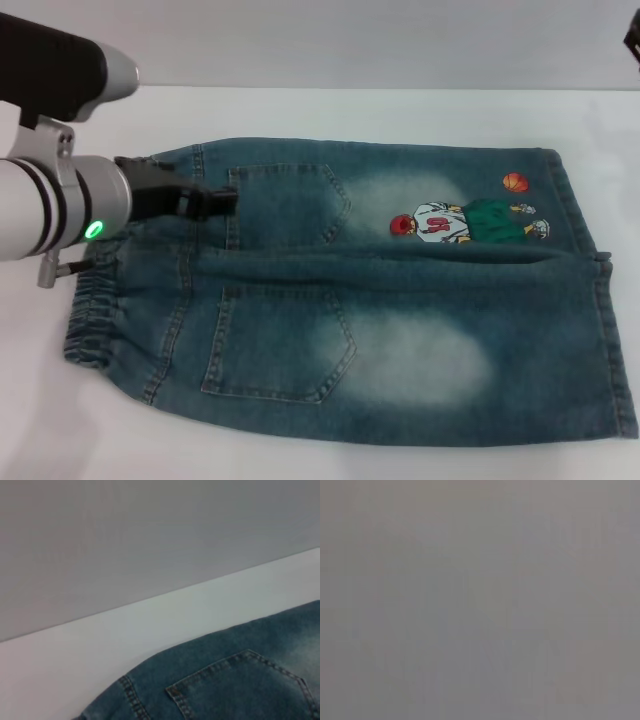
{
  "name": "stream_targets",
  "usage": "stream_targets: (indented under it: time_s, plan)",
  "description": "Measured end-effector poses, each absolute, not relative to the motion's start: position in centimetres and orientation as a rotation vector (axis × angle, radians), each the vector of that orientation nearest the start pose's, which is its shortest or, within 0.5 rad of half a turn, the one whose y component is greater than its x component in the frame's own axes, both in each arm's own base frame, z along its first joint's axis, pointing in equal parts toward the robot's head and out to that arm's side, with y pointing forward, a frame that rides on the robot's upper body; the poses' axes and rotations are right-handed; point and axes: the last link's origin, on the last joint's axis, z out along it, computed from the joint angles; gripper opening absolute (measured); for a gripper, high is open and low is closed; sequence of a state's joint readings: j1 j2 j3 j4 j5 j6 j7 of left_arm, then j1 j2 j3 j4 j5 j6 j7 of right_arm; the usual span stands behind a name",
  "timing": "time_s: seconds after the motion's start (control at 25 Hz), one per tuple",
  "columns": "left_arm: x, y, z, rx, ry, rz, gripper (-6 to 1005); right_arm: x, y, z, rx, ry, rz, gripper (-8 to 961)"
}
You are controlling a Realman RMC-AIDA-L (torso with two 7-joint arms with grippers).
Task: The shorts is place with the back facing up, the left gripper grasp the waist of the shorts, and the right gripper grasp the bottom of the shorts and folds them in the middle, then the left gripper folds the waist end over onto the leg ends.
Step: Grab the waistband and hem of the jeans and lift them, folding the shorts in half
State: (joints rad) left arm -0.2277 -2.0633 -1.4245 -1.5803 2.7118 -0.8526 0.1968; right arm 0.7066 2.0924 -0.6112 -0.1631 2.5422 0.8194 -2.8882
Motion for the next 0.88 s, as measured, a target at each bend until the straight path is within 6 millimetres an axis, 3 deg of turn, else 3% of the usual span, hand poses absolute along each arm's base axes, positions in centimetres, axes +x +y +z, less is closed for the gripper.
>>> stream_targets:
  time_s: [0.24, 0.72, 0.88]
  plan:
    - [-19.3, 34.7, -0.9, -2.150, -0.891, -0.037, 824, 32.1, 43.5, 5.3, -1.365, 0.728, 0.566, 752]
    - [-19.1, 34.9, -1.4, -2.162, -0.886, -0.038, 823, 34.3, 42.6, 8.8, -1.154, 0.781, 0.613, 753]
    - [-19.1, 34.9, -1.5, -2.164, -0.887, -0.037, 822, 34.1, 42.4, 8.7, -1.236, 0.699, 0.578, 753]
